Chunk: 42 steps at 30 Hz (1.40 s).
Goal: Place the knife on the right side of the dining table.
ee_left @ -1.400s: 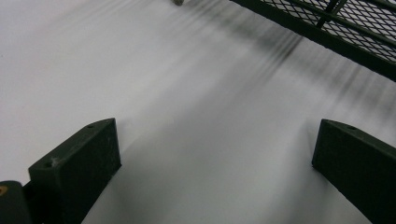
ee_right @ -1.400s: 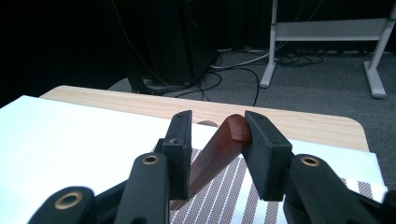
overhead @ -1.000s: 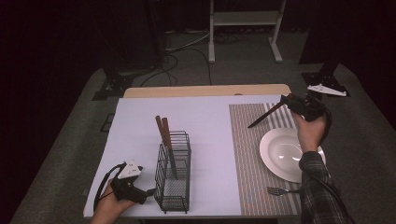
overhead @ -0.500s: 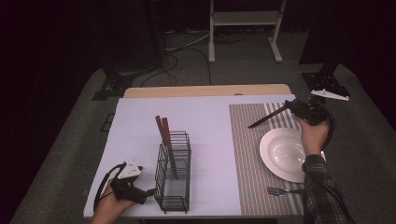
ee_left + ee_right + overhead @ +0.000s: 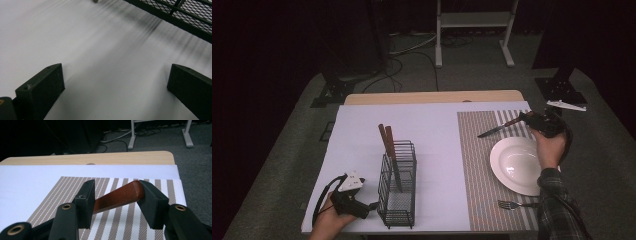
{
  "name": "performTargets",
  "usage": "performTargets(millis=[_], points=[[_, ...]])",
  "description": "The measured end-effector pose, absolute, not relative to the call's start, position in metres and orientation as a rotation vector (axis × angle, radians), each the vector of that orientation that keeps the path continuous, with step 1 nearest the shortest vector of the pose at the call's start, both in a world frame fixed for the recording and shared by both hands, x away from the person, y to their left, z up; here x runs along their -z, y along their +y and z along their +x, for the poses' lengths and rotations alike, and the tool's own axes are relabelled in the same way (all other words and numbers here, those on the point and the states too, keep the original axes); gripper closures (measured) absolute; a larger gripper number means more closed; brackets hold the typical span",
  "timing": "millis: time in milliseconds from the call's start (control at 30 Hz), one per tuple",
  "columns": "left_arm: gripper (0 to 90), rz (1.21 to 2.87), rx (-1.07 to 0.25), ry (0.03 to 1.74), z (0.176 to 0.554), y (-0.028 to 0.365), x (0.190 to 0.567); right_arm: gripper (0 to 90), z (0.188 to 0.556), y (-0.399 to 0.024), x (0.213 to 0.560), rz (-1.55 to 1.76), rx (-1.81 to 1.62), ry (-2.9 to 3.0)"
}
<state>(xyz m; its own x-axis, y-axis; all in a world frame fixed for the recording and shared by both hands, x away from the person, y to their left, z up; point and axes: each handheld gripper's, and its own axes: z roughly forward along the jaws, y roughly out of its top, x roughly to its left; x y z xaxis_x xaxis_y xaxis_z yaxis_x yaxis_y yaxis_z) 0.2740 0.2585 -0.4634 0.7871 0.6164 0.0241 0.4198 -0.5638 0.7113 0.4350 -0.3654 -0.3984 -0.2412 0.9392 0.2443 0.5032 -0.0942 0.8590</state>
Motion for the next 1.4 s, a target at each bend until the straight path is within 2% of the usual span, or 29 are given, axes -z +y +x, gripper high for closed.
performTargets(millis=[1133, 1400], points=[[0.0, 2.251, -0.351, 0.764, 0.274, 0.258, 0.463, 42.6, 0.442, -0.378, 0.425, 1.796, -1.178, 1.765], [0.0, 2.251, -0.351, 0.764, 0.274, 0.258, 0.463, 37.9, 0.446, -0.380, 0.432, 1.877, -1.118, 1.784]])
